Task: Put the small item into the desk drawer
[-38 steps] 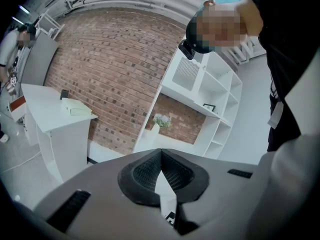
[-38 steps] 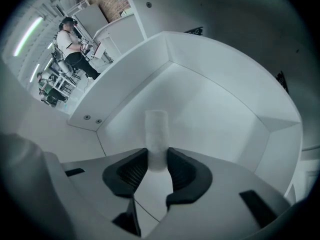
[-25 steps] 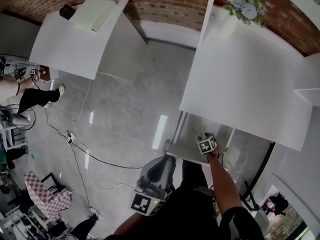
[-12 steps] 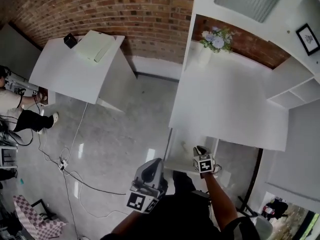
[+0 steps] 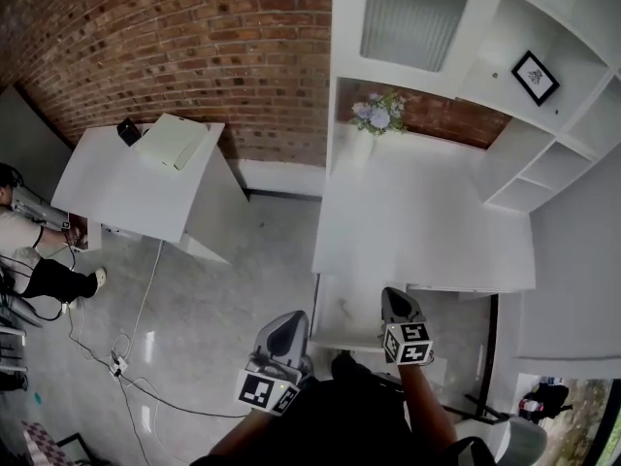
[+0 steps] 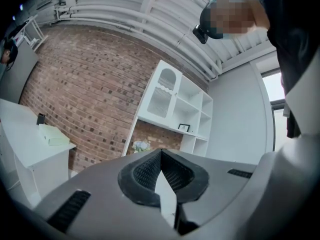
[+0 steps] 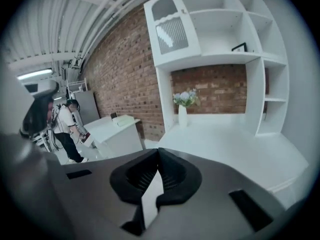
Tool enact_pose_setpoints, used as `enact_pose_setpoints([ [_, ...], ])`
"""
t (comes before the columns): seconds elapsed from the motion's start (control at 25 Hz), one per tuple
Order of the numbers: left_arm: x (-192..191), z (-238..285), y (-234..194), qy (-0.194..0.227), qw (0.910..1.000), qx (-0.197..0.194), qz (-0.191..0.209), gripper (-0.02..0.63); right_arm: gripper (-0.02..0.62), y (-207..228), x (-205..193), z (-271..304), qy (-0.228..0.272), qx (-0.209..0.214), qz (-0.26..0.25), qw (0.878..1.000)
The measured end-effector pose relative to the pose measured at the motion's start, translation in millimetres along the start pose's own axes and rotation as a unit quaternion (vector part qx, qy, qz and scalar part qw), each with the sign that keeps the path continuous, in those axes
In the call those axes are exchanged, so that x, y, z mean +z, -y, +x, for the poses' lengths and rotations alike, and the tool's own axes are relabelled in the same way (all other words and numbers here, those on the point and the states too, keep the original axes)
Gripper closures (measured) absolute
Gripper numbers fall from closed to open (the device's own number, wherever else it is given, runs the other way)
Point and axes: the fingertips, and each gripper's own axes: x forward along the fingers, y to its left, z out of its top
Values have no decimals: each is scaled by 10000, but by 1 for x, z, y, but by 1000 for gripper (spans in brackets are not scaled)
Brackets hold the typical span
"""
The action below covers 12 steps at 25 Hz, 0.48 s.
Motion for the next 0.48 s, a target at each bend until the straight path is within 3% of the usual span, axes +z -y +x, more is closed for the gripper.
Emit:
enact_pose_setpoints([
  [0.2, 1, -6, 12, 79, 10000, -58, 17, 583, 580, -21, 52, -81, 1029, -251, -11, 9944],
  [0.48, -10, -6, 19, -26, 9999, -139, -19, 583, 581, -45, 52, -117, 1268, -197, 9, 9917],
])
